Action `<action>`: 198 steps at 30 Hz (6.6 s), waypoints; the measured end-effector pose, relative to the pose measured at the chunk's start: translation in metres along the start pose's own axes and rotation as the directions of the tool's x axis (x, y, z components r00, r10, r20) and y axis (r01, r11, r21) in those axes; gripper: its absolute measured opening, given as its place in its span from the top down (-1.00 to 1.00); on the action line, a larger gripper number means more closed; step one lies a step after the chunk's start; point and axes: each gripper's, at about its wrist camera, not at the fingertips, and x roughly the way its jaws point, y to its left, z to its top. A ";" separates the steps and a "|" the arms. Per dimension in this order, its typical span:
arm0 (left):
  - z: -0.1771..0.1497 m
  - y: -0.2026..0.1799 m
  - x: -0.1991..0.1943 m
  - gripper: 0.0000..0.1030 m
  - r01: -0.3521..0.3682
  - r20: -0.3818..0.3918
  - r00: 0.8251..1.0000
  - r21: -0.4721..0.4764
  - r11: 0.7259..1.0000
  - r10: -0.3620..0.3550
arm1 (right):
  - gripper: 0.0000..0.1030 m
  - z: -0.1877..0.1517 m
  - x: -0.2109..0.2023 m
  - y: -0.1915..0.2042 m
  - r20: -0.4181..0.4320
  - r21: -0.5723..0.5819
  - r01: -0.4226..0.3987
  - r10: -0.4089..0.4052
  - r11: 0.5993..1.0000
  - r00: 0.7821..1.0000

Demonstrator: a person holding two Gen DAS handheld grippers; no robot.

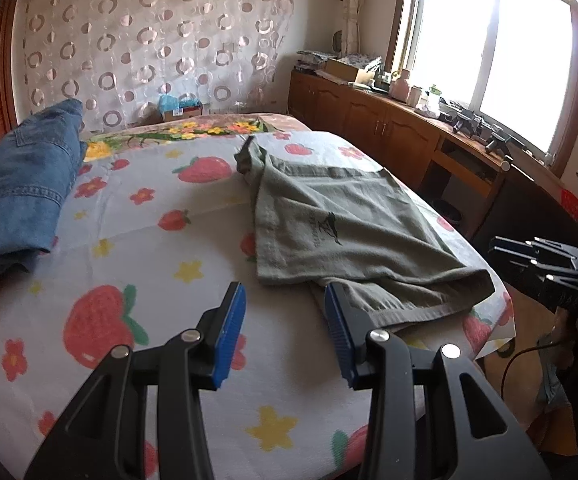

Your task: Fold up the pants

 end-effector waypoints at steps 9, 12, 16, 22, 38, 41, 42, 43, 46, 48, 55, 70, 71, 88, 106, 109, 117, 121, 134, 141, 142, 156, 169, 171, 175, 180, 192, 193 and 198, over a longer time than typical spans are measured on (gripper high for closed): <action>0.013 0.029 -0.016 0.23 -0.023 0.017 1.000 0.022 0.999 0.022 | 0.25 0.039 0.038 0.052 0.002 -0.065 -0.101 0.101 0.993 0.995; 0.016 0.040 -0.020 0.23 -0.024 0.025 0.999 0.039 0.999 0.023 | 0.25 0.048 0.059 0.075 -0.025 -0.100 -0.145 0.143 0.984 0.989; 0.020 0.054 -0.022 0.23 -0.013 0.021 1.000 0.043 0.999 0.012 | 0.25 0.058 0.089 0.094 -0.081 -0.108 -0.187 0.179 0.976 0.981; 0.024 0.071 -0.019 0.23 0.010 0.020 1.000 0.038 0.999 -0.010 | 0.29 0.068 0.128 0.113 -0.164 -0.135 -0.209 0.186 0.969 0.969; 0.019 0.092 0.005 0.23 0.050 -0.005 0.999 0.009 0.999 -0.050 | 0.63 0.063 0.178 0.135 -0.298 -0.219 -0.193 0.122 0.956 0.947; 0.019 0.098 0.008 0.23 0.047 -0.007 0.999 -0.006 0.999 -0.047 | 0.88 0.066 0.180 0.131 -0.286 -0.219 -0.179 0.112 0.959 0.952; 0.018 0.098 0.008 0.23 0.047 -0.007 0.999 -0.009 0.999 -0.047 | 0.92 0.067 0.180 0.129 -0.286 -0.205 -0.182 0.119 0.962 0.951; 0.018 0.100 0.009 0.23 0.046 -0.009 0.999 -0.013 0.999 -0.046 | 0.93 0.067 0.179 0.127 -0.282 -0.196 -0.181 0.121 0.964 0.952; 0.018 0.100 0.011 0.23 0.046 -0.014 0.999 -0.016 0.999 -0.047 | 0.94 0.077 0.167 0.115 -0.234 -0.162 -0.165 0.124 0.973 0.964; 0.019 0.098 0.013 0.23 0.050 -0.019 0.999 -0.012 0.999 -0.050 | 0.94 0.087 0.156 0.106 -0.194 -0.153 -0.147 0.116 0.977 0.974; 0.034 0.087 0.027 0.23 0.069 -0.031 0.997 0.010 0.998 -0.069 | 0.94 0.124 0.130 0.052 -0.098 -0.127 -0.031 0.019 0.991 0.995; 0.056 0.054 0.058 0.23 0.098 -0.079 0.992 0.049 0.994 -0.094 | 0.95 0.135 0.146 -0.067 -0.124 -0.074 0.149 -0.157 0.986 0.980; 0.056 0.052 0.059 0.23 0.098 -0.082 0.992 0.050 0.994 -0.094 | 0.95 0.134 0.147 -0.071 -0.126 -0.069 0.153 -0.161 0.986 0.979; 0.050 0.019 0.072 0.23 0.117 -0.119 0.987 0.077 0.990 -0.107 | 0.94 0.114 0.125 -0.080 -0.109 0.016 0.105 -0.103 0.994 0.989; 0.025 -0.007 0.030 0.23 0.111 -0.073 0.992 0.087 0.990 -0.105 | 0.53 0.065 0.046 -0.022 -0.074 -0.023 0.081 -0.082 0.996 0.994; 0.020 -0.007 0.024 0.23 0.105 -0.065 0.993 0.083 0.991 -0.099 | 0.39 0.054 0.037 -0.015 -0.068 -0.029 0.075 -0.077 0.997 0.995; 0.010 -0.015 0.009 0.23 0.097 -0.053 0.994 0.081 0.992 -0.093 | 0.29 0.027 0.019 -0.003 -0.064 -0.017 0.072 -0.073 0.997 0.995; 0.005 -0.020 0.007 0.23 0.105 -0.060 0.993 0.078 0.991 -0.100 | 0.29 0.014 0.016 -0.002 -0.074 -0.004 0.078 -0.078 0.997 0.994; -0.003 -0.038 0.029 0.23 0.130 -0.117 0.986 0.086 0.988 -0.120 | 0.15 -0.011 0.023 -0.003 -0.118 0.027 0.095 -0.091 0.995 0.989; -0.010 -0.045 0.042 0.23 0.151 -0.155 0.978 0.084 0.985 -0.136 | 0.16 -0.019 0.028 -0.011 -0.138 0.077 0.090 -0.079 0.993 0.987; -0.011 -0.045 0.044 0.23 0.152 -0.162 0.977 0.083 0.985 -0.138 | 0.21 -0.020 0.028 -0.011 -0.138 0.080 0.085 -0.074 0.993 0.988; -0.020 -0.039 0.049 0.22 0.130 -0.172 0.978 0.082 0.988 -0.115 | 0.89 -0.010 0.021 0.005 -0.097 0.069 0.027 -0.021 0.997 0.995; -0.024 -0.037 0.048 0.22 0.127 -0.151 0.982 0.089 0.988 -0.113 | 0.35 -0.029 0.037 -0.002 -0.137 0.084 0.093 -0.081 0.992 0.987; -0.024 -0.037 0.048 0.22 0.126 -0.150 0.982 0.088 0.988 -0.112 | 0.33 -0.030 0.037 -0.002 -0.134 0.088 0.094 -0.081 0.992 0.988; -0.025 -0.037 0.047 0.22 0.121 -0.146 0.983 0.084 0.989 -0.108 | 0.33 -0.030 0.037 -0.001 -0.132 0.094 0.100 -0.087 0.991 0.987; -0.024 -0.039 0.046 0.23 0.128 -0.150 0.982 0.073 0.989 -0.116 | 0.33 -0.030 0.038 -0.001 -0.132 0.090 0.099 -0.087 0.991 0.987; -0.026 -0.049 0.049 0.47 0.167 -0.139 0.978 0.075 0.983 -0.155 | 0.61 -0.028 0.040 -0.003 -0.132 0.129 0.027 -0.010 0.991 0.991; -0.026 -0.048 0.049 0.50 0.171 -0.136 0.978 0.076 0.982 -0.159 | 0.65 -0.028 0.040 -0.002 -0.132 0.125 0.020 -0.003 0.992 0.991; -0.025 -0.043 0.049 0.64 0.185 -0.134 0.975 0.062 0.981 -0.175 | 0.82 -0.026 0.043 0.001 -0.129 0.112 -0.003 0.018 0.994 0.991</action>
